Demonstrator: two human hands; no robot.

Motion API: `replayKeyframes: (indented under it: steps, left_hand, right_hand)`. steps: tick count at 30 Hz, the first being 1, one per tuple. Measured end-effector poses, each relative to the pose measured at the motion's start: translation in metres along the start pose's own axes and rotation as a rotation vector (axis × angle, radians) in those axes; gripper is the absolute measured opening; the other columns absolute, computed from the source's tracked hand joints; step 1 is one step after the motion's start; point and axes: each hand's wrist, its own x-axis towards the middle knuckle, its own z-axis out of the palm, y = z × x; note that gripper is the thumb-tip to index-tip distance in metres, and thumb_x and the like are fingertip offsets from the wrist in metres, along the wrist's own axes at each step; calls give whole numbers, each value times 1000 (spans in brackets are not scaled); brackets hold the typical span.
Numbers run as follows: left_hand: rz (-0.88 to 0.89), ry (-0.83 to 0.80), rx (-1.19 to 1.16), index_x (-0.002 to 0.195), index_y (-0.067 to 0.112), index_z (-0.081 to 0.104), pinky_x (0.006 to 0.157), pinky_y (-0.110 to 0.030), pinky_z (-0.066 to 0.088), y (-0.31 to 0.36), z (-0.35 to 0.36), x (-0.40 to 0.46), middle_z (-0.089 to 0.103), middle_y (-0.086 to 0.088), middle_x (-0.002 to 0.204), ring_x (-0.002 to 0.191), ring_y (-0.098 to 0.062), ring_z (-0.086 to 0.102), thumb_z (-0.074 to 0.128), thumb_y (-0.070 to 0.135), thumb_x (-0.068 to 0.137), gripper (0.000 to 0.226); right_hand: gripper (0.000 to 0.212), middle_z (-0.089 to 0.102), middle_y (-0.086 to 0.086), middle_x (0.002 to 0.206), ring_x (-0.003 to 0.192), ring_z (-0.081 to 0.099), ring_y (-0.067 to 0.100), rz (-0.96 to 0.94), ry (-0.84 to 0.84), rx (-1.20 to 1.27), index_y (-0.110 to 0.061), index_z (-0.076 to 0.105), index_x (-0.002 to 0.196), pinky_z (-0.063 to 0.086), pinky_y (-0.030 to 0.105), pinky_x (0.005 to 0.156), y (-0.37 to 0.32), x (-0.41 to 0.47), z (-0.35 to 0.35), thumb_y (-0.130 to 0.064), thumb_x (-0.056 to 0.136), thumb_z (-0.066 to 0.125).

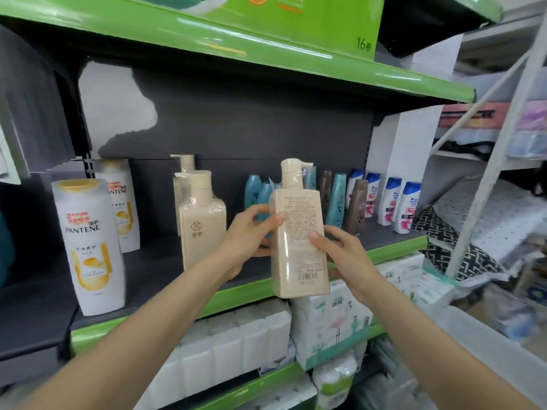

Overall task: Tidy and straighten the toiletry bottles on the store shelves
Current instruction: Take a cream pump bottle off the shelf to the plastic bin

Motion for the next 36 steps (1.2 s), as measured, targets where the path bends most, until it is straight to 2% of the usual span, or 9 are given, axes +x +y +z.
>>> replayKeyframes:
  steps: [4, 7, 13, 17, 22, 27, 32, 34, 36]
  left_hand:
    - [95, 0, 169, 109, 28, 56, 73, -39, 58, -11, 35, 8, 65, -2, 90, 85, -19, 66, 69, 33, 82, 31]
    - [99, -12, 240, 110, 27, 54, 71, -38, 57, -15, 70, 13, 62, 2, 82, 78, -13, 64, 72, 35, 78, 38]
    - [-20, -27, 165, 97, 28, 49, 76, -48, 57, -24, 159, 29, 68, -7, 90, 82, -23, 68, 78, 40, 69, 42]
    - [-9, -44, 158, 98, 25, 50, 74, -45, 58, -22, 236, 40, 67, -4, 92, 84, -21, 68, 78, 36, 70, 42]
    - [-95, -248, 106, 102, 16, 56, 71, -40, 59, -25, 324, 55, 68, -9, 91, 64, -20, 65, 66, 32, 85, 25]
    - [-143, -252, 54, 95, 14, 63, 67, -30, 54, -32, 392, 83, 67, -8, 87, 61, -17, 63, 50, 37, 95, 27]
    - [-194, -326, 117, 105, 12, 60, 58, -30, 56, -56, 467, 112, 67, -8, 91, 63, -21, 62, 62, 43, 86, 37]
    - [-216, -343, 157, 103, 10, 60, 51, -28, 55, -70, 493, 126, 67, -10, 86, 59, -22, 61, 66, 41, 83, 37]
    - [-215, -358, 191, 94, 9, 59, 55, -35, 58, -86, 518, 141, 67, -15, 88, 62, -25, 62, 69, 35, 82, 30]
  right_hand:
    - [19, 71, -3, 93, 86, 68, 11, -11, 137, -66, -19, 65, 107, 58, 36, 76, 0, -12, -21, -14, 89, 62]
    - [23, 70, 1, 96, 80, 68, 9, -3, 158, -100, -18, 64, 108, 58, 26, 67, 2, -24, -45, -13, 86, 66]
    - [61, 61, -9, 108, 96, 58, 8, -38, 196, -472, -22, 52, 123, 47, 16, 75, 17, -41, -112, -32, 70, 80]
    - [53, 59, -15, 91, 80, 54, -3, -61, 292, -471, -18, 55, 118, 42, 5, 61, 25, -45, -182, -21, 71, 79]
    - [59, 60, -5, 111, 102, 57, 13, 43, 299, -392, -20, 54, 123, 48, 18, 75, 48, -55, -290, -15, 70, 80]
    - [88, 53, -6, 124, 115, 51, 14, 136, 300, -456, -23, 41, 138, 45, 39, 99, 82, -64, -363, -20, 63, 86]
    - [87, 47, -11, 117, 110, 44, 7, 163, 312, -508, -17, 37, 136, 37, 10, 84, 125, -68, -421, -13, 64, 85]
    - [94, 46, -6, 125, 115, 43, 9, 188, 306, -528, -15, 33, 140, 35, 12, 88, 149, -64, -444, -13, 62, 86]
    - [101, 44, -2, 133, 121, 43, 12, 216, 284, -555, -15, 30, 143, 36, 21, 95, 171, -57, -466, -14, 59, 86]
